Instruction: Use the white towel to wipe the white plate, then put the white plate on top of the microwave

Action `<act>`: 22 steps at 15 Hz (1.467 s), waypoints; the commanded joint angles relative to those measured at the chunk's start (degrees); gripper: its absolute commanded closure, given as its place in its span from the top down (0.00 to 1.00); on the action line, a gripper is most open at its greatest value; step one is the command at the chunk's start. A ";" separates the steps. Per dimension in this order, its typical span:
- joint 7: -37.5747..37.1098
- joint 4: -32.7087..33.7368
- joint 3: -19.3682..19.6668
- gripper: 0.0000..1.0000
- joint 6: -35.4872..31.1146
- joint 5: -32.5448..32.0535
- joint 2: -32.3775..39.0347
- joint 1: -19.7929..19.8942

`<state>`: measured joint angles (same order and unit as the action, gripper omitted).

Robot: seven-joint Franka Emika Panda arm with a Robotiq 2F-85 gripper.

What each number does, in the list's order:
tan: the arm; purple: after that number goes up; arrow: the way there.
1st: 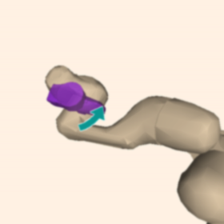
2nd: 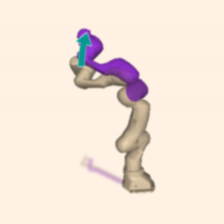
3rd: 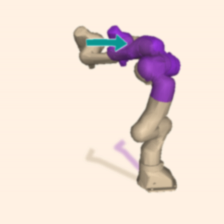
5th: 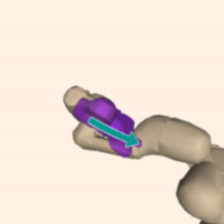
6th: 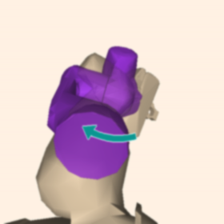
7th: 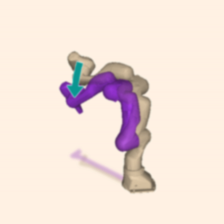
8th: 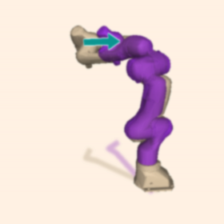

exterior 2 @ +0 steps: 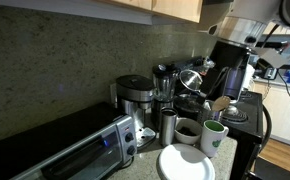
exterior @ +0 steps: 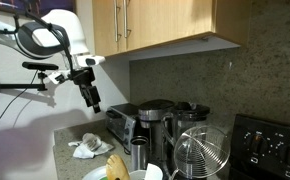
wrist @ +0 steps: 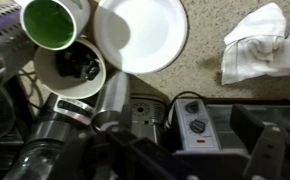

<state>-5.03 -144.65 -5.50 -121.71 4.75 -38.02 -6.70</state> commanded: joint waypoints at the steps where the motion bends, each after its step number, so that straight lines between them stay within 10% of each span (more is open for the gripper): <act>1: 2.20 -2.04 -1.49 1.00 -9.91 4.91 6.02 -4.48; 11: 11.84 -4.61 -5.70 1.00 -37.09 16.22 30.98 -18.53; 22: 12.35 -1.19 -12.64 1.00 -53.16 15.91 49.09 -18.52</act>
<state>6.68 -147.65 -17.92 -170.58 20.68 8.13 -25.01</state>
